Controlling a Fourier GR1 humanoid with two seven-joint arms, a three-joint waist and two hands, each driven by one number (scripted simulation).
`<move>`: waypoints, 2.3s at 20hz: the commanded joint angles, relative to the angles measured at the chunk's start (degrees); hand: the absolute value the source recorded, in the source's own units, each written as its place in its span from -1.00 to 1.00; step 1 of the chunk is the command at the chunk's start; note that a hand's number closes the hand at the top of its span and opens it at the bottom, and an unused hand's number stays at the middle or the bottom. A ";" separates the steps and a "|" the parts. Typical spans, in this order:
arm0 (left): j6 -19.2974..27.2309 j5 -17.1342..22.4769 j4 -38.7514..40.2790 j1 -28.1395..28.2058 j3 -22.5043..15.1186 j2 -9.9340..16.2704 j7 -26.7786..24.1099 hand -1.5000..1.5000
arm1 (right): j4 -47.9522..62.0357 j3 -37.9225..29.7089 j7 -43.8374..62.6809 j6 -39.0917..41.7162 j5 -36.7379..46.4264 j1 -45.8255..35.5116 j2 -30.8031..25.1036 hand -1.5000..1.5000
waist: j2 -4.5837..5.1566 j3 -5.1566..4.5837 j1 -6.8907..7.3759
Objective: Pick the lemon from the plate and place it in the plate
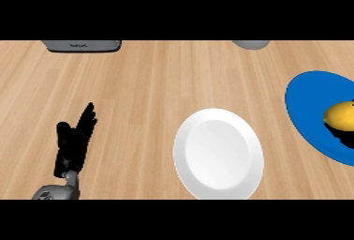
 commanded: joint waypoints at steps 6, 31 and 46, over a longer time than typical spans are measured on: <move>-0.13 -1.28 2.29 0.38 0.29 -1.51 -3.27 0.00 | 22.04 -5.83 -6.81 1.62 0.36 -10.45 -6.24 1.00 | 0.16 0.00 0.48; -3.21 -0.23 -3.04 1.70 1.29 -0.18 1.06 0.00 | 72.37 -1.91 -36.07 9.40 7.01 -29.60 -10.10 -1.00 | 0.47 0.13 1.59; -1.47 -2.34 -1.18 -0.37 -0.02 -2.20 0.36 0.00 | 82.43 -16.46 -45.70 32.90 -10.92 -26.26 -17.39 -1.00 | 0.78 0.28 1.34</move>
